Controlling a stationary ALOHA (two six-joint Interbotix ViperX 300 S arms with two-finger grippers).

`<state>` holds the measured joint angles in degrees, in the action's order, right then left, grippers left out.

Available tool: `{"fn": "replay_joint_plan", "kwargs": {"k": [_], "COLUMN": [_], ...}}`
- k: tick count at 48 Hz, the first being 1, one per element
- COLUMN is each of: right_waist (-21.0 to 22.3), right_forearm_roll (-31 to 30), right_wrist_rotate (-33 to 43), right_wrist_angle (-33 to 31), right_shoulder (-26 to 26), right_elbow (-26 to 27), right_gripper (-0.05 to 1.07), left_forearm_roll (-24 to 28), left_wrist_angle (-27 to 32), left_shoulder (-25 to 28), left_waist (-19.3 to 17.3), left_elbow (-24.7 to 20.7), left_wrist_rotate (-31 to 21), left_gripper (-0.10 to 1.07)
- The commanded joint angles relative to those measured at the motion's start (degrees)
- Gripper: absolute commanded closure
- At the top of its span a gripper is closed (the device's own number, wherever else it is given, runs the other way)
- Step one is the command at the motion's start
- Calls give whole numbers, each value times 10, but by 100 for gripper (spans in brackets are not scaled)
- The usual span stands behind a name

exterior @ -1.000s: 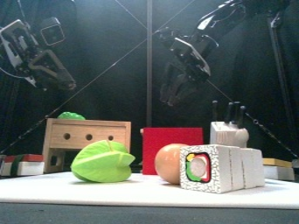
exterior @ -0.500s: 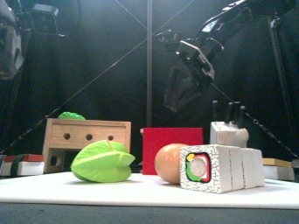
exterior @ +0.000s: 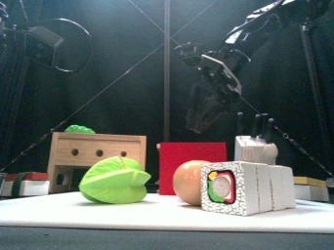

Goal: Grab nori sushi

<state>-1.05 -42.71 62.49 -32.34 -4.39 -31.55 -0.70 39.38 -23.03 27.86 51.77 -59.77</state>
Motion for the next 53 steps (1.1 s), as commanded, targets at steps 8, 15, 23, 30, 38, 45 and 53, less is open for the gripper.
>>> {"fn": "replay_joint_plan", "kwargs": {"k": [8, 15, 23, 30, 38, 45, 53], "right_waist": [3, 6, 6, 6, 7, 6, 6], "right_forearm_roll": [-1, -1, 4, 2, -1, -4, -6], "right_wrist_rotate": [0, 1, 1, 0, -2, -2, -2], "right_wrist_angle": [2, 3, 2, 3, 2, 3, 2], "right_shoulder": [-2, -2, 4, 10, 14, 14, 15], "right_elbow": [7, 5, 5, 7, 8, 8, 8], "right_gripper": [21, 21, 21, 21, 21, 21, 21], "left_forearm_roll": [33, 33, 26, 31, 23, 20, 33], "left_wrist_angle": [25, 61, 69, 69, 69, 68, 63], "left_shoulder": [76, 118, 149, 171, 196, 216, 232], "left_waist": [57, 71, 76, 77, 73, 69, 66], "left_elbow": [-64, -90, -113, -128, -131, -134, -141], "left_wrist_rotate": [-71, -78, -77, -78, -85, -107, -124], "left_gripper": [39, 39, 34, 19, 4, 1, 1]}}
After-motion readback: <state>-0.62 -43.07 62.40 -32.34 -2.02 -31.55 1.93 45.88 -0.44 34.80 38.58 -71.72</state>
